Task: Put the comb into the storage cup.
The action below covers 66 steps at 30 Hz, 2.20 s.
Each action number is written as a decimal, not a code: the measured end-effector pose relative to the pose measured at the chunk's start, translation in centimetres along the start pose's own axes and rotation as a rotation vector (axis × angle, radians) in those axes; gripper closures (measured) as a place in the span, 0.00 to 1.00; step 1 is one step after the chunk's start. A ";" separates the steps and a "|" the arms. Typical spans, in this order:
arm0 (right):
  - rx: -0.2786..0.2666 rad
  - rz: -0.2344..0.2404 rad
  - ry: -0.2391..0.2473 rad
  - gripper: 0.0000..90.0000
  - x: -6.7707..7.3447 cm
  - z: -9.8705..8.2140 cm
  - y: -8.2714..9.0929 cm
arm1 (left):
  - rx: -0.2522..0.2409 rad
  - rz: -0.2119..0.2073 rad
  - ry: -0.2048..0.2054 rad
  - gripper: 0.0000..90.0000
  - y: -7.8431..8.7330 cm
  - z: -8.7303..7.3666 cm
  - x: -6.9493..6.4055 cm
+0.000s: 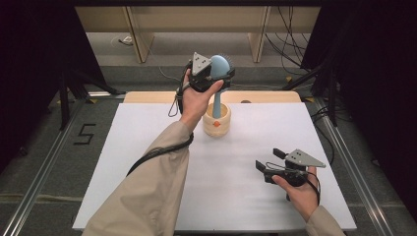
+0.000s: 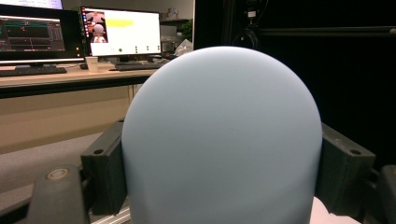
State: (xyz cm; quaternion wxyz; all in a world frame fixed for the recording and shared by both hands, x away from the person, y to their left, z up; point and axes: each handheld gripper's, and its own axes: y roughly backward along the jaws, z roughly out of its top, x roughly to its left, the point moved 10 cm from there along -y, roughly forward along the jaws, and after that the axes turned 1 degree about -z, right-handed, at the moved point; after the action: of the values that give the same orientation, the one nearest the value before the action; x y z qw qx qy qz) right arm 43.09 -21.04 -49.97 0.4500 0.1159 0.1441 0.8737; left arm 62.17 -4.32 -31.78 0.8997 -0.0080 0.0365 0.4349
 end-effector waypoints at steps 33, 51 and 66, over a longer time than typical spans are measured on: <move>0.001 0.007 0.000 0.18 0.1 0.0 -0.1 | -0.018 -0.010 -0.002 0.22 -0.6 -0.9 0.1; 0.000 0.007 -0.002 0.18 0.1 0.0 -0.1 | 0.003 -0.016 -0.014 0.21 -0.8 -1.7 -0.1; 0.000 0.008 -0.002 0.18 0.1 0.0 -0.1 | 0.014 -0.012 -0.013 0.21 -1.0 -2.3 -0.1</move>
State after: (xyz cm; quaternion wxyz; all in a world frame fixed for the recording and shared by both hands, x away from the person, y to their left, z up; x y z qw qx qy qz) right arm 43.07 -20.90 -50.02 0.4468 0.1173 0.1431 0.8753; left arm 62.76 -5.09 -34.13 0.9025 0.0009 0.0335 0.4294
